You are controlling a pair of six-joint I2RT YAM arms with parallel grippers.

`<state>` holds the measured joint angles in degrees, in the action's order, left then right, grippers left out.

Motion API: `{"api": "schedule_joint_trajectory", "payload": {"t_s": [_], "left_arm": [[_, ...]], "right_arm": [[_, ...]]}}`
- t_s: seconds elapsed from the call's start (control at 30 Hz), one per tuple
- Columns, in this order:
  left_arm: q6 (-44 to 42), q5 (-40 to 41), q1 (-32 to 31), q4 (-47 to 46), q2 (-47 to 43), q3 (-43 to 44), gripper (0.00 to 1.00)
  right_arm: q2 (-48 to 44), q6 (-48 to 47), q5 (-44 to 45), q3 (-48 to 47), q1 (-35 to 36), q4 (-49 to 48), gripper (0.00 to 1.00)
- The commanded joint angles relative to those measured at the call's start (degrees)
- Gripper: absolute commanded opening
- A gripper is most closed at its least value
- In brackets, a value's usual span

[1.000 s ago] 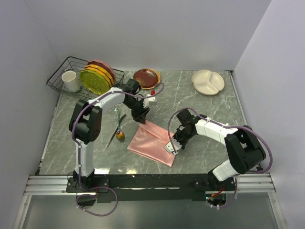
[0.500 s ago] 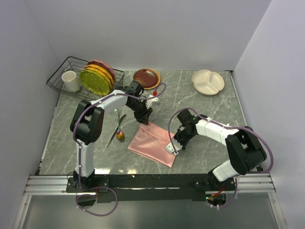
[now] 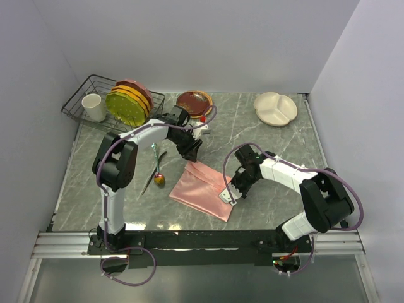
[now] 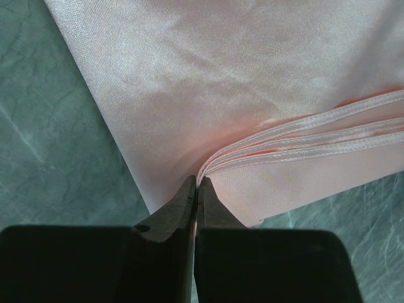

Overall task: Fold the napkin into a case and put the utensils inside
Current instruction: Fold the lower triangle-folded napkin at the center of the board.

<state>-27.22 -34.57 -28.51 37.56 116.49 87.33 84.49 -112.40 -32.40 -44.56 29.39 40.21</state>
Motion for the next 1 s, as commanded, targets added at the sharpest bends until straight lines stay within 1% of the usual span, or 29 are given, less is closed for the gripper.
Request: {"api": "schedule_joint_trajectory", "payload": {"t_s": [0.0,0.17,0.23,0.33,0.43,0.47,0.53,0.57,0.63,0.73,0.77,0.87,0.97], "left_arm": [[1.47,-1.29,0.04,0.23,-1.61,0.12,0.45],[-0.55,-3.49,0.04,3.13,-1.88,-1.1,0.4],[-0.47,-3.32,-0.05,3.31,-2.14,-1.72,0.39],[-0.38,-3.05,0.03,3.92,-2.05,-2.6,0.34],[-0.55,-3.23,-0.05,4.45,-2.31,-3.3,0.27],[-0.46,-3.23,-0.05,4.36,-2.32,-3.74,0.23],[-0.72,-3.23,-0.05,4.54,-2.84,-4.27,0.17],[-0.81,-3.31,0.03,4.54,-3.02,-4.62,0.12],[-0.64,-3.31,0.03,4.36,-3.54,-5.24,0.09],[-0.2,-2.62,-0.23,3.66,-4.07,-6.82,0.03],[-0.2,-2.52,-0.23,3.57,-4.07,-7.0,0.02],[-0.02,-1.73,-0.4,3.31,-3.81,-7.44,0.01],[-0.2,-0.77,-0.4,3.22,-3.64,-7.88,0.01]], "right_arm": [[-1.7,-24.62,-0.73,0.43,0.32,2.86,0.01],[-2.05,-24.45,-1.08,0.08,0.32,3.56,0.01],[-2.05,-24.45,-1.08,0.08,0.23,3.74,0.01],[-2.05,-24.62,-0.91,0.26,0.23,3.56,0.01],[-2.05,-24.71,-0.82,0.26,0.32,3.83,0.02],[-2.13,-24.62,-0.73,0.26,0.23,4.0,0.02],[-2.05,-24.45,-0.73,0.08,0.23,4.18,0.04],[-2.13,-24.45,-0.73,0.0,0.32,4.53,0.05],[-2.4,-24.27,-0.91,-0.01,0.32,4.79,0.06],[-2.4,-23.83,-1.26,0.08,0.23,5.06,0.11],[-2.4,-23.48,-1.26,0.0,0.32,5.06,0.15],[-2.4,-22.69,-1.26,-0.09,0.23,5.23,0.22],[-2.4,-21.38,-1.61,-0.79,0.14,5.93,0.26]]}}
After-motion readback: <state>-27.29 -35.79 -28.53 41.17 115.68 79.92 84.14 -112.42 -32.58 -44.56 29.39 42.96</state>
